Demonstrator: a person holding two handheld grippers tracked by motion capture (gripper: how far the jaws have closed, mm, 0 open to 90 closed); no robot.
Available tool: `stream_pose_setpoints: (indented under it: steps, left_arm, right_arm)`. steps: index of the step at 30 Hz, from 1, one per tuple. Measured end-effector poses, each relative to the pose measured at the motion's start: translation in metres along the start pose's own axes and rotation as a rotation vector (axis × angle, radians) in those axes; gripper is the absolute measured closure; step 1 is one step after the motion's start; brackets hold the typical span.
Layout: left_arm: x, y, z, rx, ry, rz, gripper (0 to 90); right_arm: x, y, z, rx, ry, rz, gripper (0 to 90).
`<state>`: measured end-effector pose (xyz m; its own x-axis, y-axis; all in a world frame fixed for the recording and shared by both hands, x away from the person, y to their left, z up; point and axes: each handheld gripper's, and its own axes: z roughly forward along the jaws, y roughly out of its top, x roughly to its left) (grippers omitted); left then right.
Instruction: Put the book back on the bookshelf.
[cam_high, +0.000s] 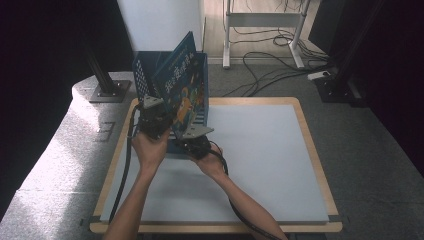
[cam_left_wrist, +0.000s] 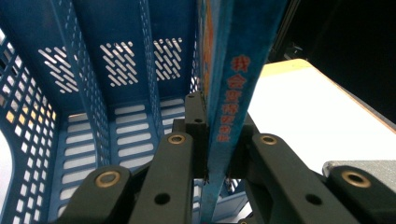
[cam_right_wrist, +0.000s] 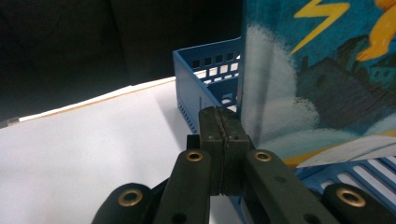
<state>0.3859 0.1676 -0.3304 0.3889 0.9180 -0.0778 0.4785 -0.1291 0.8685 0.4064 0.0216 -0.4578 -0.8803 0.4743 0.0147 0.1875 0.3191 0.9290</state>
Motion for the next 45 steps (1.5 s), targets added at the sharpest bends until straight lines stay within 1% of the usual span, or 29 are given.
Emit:
stream_pose_setpoints:
  steps: [8,12,18,22,25,30,36,40,45]
  left_arm:
    - [-0.005,0.004,0.011,-0.015,0.010,-0.009,83.2]
    - [-0.005,0.004,0.014,-0.026,0.014,-0.014,83.2]
    - [-0.007,0.002,0.014,-0.026,0.028,0.001,83.3]
    - [-0.005,0.000,0.014,-0.027,0.035,-0.006,83.4]
    - [-0.004,0.000,0.016,-0.022,0.049,-0.006,83.3]
    - [-0.001,-0.002,0.018,-0.028,0.043,-0.013,83.3]
    - [-0.002,-0.002,0.027,-0.036,0.032,-0.021,83.3]
    - [-0.001,-0.005,0.033,-0.026,0.032,-0.027,83.3]
    - [0.001,-0.012,0.041,0.001,0.029,-0.034,83.3]
  right_arm:
    - [-0.016,-0.001,-0.003,-0.002,-0.015,0.023,89.0]
    - [-0.021,-0.001,-0.003,-0.003,-0.005,0.036,89.0]
    - [-0.020,-0.001,-0.001,0.006,-0.006,0.031,89.0]
    - [-0.020,-0.001,0.001,0.007,-0.001,0.034,89.0]
    - [-0.021,-0.001,0.004,0.017,0.001,0.029,89.0]
    - [-0.022,-0.002,0.008,0.017,0.002,0.035,89.0]
    - [-0.029,-0.004,0.007,0.028,-0.009,0.050,89.0]
    - [-0.032,-0.008,0.008,0.036,-0.012,0.064,88.9]
    - [-0.031,-0.011,0.009,0.030,0.005,0.076,88.9]
